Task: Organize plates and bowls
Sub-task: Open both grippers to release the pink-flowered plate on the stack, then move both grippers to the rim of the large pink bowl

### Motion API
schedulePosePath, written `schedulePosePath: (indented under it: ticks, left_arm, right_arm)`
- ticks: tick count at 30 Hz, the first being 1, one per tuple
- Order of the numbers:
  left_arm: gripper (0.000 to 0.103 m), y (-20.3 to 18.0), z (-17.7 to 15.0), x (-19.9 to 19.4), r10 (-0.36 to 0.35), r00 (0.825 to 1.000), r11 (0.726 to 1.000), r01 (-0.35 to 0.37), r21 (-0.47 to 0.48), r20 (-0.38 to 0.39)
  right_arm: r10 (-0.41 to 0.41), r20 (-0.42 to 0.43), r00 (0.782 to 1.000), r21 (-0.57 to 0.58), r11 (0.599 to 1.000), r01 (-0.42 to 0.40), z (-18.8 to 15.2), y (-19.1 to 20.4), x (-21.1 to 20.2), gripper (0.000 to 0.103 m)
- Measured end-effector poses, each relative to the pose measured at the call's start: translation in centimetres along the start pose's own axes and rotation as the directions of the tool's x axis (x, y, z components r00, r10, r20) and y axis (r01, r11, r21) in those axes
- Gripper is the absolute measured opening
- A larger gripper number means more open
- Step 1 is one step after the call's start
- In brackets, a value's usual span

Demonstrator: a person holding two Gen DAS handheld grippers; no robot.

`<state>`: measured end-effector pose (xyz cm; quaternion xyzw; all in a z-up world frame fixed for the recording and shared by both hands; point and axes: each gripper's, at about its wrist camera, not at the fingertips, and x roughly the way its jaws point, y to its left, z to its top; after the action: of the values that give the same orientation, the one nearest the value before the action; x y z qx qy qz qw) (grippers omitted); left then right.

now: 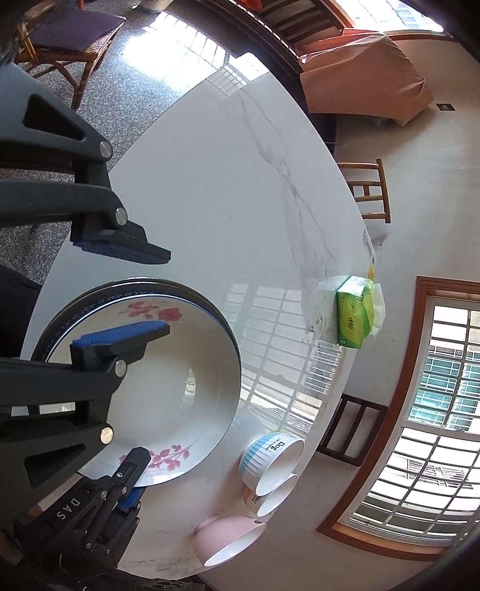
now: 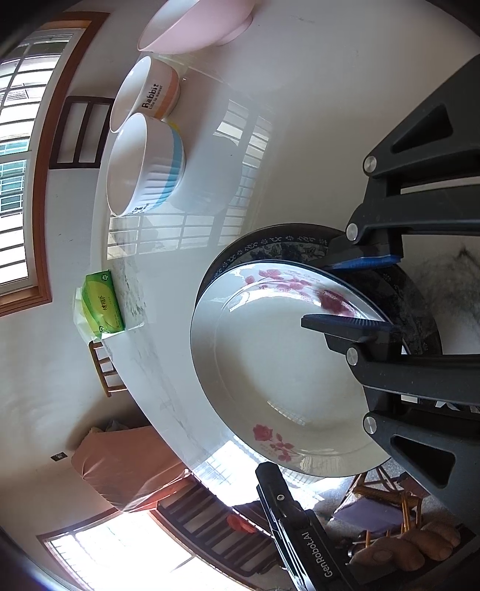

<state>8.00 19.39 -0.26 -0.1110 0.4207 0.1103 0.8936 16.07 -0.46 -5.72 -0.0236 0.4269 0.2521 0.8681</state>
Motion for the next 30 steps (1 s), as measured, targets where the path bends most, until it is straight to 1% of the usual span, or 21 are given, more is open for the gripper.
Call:
schedulePosePath:
  ticks: [3,5,7,10,14,16,19,20,23,25,27,28,30]
  left_arm:
    - [0.033,-0.3,-0.1,0.1,-0.004,1.0,1.0,0.005,0.009,-0.01]
    - [0.033,-0.5,-0.3,0.1,-0.006,1.0,1.0,0.006,0.012,-0.016]
    - [0.033,-0.7,-0.5,0.1,-0.008,1.0,1.0,0.008,0.014,-0.021]
    - [0.033,-1.1,-0.6,0.1,-0.011,1.0,1.0,0.011,0.02,-0.025]
    - [0.033,-1.9,-0.7,-0.1,-0.017,0.999,0.999,0.018,0.036,-0.028]
    - [0.033,-2.4,-0.7,-0.1,-0.025,0.999,0.998,0.026,0.049,-0.031]
    - [0.033,-3.4,-1.0,-0.4,-0.037,0.999,0.996,0.039,0.075,-0.034]
    - [0.033,-3.8,-1.0,-0.5,-0.046,0.998,0.995,0.048,0.083,-0.035]
    - [0.033,-5.3,-1.2,-0.8,-0.059,0.998,0.992,0.063,0.11,-0.033]
    - [0.033,-6.5,-1.4,-1.0,-0.069,0.997,0.989,0.073,0.132,-0.031]
    - [0.033,-7.9,-1.5,-1.1,-0.085,0.996,0.984,0.089,0.152,-0.034]
    - [0.033,-8.7,-1.5,-1.1,-0.096,0.995,0.981,0.101,0.165,-0.037]
    - [0.033,-10.3,-1.7,-1.0,-0.117,0.992,0.975,0.124,0.186,-0.049]
  right_arm:
    - [-0.014,0.014,1.0,-0.008,1.0,0.014,-0.1,0.1,-0.1,0.02]
    - [-0.043,0.032,0.999,-0.035,0.998,0.044,-0.3,0.3,-0.2,0.021]
    - [-0.047,0.041,0.998,-0.047,0.998,0.048,-0.3,0.4,-0.4,0.025]
    - [-0.045,0.055,0.997,-0.043,0.998,0.047,-0.3,0.1,-0.5,0.027]
    - [-0.084,0.125,0.989,-0.05,0.995,0.09,-0.3,-0.4,-1.7,0.03]
    - [-0.09,0.171,0.981,-0.04,0.994,0.098,-0.4,-1.0,-2.7,0.033]
    - [-0.13,0.239,0.962,-0.017,0.99,0.138,-0.9,-2.4,-4.3,0.04]
    - [-0.151,0.26,0.954,-0.004,0.988,0.157,-1.1,-3.1,-4.9,0.041]
    - [-0.242,0.301,0.922,0.041,0.97,0.241,-1.8,-6.1,-6.2,0.047]
    - [-0.311,0.308,0.899,0.079,0.95,0.302,-2.1,-8.7,-6.9,0.05]
    - [-0.368,0.295,0.882,0.128,0.93,0.345,-2.4,-11.8,-7.4,0.05]
    - [-0.391,0.287,0.874,0.16,0.919,0.359,-2.6,-13.4,-7.8,0.051]
    - [-0.42,0.265,0.868,0.219,0.903,0.37,-3.1,-16.5,-8.4,0.052]
